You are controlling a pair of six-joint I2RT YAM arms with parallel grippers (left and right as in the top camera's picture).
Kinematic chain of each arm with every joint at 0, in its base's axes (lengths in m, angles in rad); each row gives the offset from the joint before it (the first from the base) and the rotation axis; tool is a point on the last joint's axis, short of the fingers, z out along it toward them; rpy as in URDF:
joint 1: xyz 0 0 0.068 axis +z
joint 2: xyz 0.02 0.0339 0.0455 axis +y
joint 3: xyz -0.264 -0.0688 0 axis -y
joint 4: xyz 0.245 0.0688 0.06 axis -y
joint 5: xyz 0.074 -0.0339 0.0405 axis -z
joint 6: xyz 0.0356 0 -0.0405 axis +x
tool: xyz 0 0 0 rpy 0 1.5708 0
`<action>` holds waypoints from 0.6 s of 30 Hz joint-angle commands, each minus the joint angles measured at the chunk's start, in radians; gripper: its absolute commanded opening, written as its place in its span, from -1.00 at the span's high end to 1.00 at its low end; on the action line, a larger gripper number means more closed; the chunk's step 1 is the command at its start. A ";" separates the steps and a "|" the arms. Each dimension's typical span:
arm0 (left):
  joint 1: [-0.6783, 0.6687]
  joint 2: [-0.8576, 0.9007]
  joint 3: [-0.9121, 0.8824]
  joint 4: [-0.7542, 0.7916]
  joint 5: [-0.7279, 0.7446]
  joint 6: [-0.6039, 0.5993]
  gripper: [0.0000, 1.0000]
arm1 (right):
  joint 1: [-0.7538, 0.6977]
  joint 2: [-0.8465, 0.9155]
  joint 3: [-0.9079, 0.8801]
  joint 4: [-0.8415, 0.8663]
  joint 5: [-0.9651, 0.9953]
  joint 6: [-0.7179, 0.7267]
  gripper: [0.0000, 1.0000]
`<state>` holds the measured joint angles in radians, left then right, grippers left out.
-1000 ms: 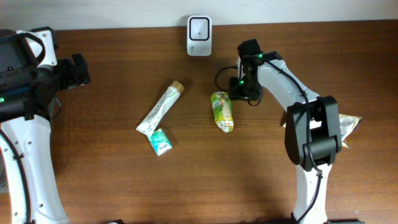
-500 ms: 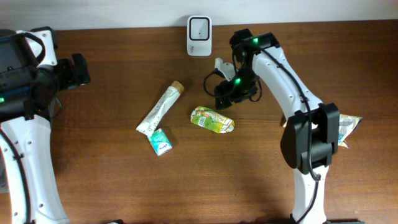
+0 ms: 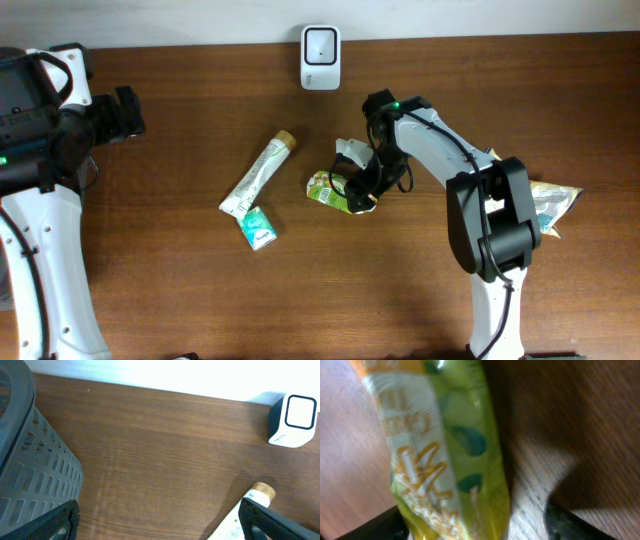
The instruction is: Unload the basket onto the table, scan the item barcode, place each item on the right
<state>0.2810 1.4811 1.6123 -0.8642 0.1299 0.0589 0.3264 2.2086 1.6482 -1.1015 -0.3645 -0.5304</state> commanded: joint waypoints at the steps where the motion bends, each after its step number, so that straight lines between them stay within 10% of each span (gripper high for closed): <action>1: 0.004 -0.005 0.004 0.002 0.000 0.002 -0.98 | 0.000 -0.001 -0.036 0.036 -0.006 0.047 -0.25; 7: 0.004 -0.005 0.004 0.002 0.000 0.002 -0.98 | -0.008 -0.002 -0.022 0.021 -0.085 0.129 0.80; 18: 0.004 -0.005 0.004 0.002 0.000 0.002 -0.98 | -0.013 -0.002 0.379 -0.373 -0.815 0.117 0.92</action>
<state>0.2810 1.4811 1.6123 -0.8650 0.1303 0.0589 0.3214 2.2177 1.9335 -1.4601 -0.8940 -0.3927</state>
